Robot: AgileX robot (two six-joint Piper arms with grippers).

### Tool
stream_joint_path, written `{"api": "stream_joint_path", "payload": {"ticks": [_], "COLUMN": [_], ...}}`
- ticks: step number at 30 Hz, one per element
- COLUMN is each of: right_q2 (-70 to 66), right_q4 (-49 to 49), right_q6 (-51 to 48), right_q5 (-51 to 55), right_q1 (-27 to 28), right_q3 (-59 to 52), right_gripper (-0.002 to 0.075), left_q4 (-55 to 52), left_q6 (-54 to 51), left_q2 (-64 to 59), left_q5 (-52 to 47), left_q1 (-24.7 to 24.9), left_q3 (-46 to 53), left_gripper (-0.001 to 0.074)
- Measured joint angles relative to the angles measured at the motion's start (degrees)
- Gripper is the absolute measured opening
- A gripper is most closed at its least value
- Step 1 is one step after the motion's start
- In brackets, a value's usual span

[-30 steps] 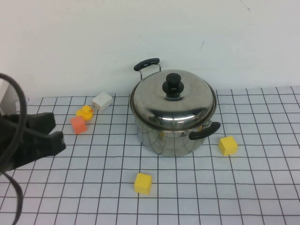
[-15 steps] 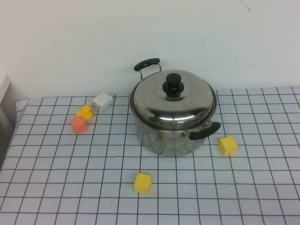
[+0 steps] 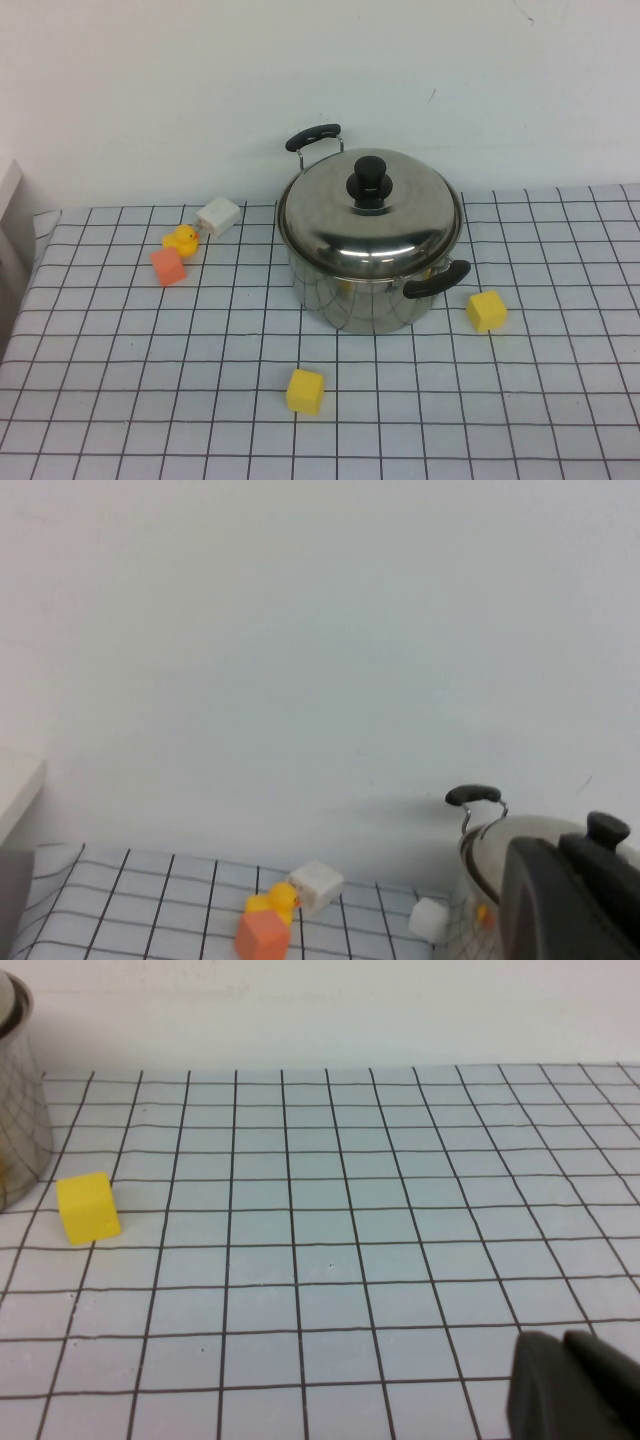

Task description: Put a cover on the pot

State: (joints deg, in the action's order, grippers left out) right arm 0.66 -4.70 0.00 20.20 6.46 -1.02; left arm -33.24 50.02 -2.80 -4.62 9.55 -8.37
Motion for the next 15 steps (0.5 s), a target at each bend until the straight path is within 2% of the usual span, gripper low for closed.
{"api": "stream_joint_path", "payload": {"ticks": [8, 15], "right_q2": [0.0, 0.0], "right_q4": [0.0, 0.0], "right_q6": [0.0, 0.0], "right_q5": [0.0, 0.0], "right_q1": [0.0, 0.0], "right_q3": [0.0, 0.0], "right_gripper": [0.0009, 0.0009], "left_q4": [2.42, 27.58], "left_q6": [1.54, -23.81], "left_q2": [1.98, 1.98], "left_q5": [3.56, 4.62], "left_q1": [-0.14, -2.91], "left_q3": [0.35, 2.2], "left_gripper": [-0.0001, -0.0001]}}
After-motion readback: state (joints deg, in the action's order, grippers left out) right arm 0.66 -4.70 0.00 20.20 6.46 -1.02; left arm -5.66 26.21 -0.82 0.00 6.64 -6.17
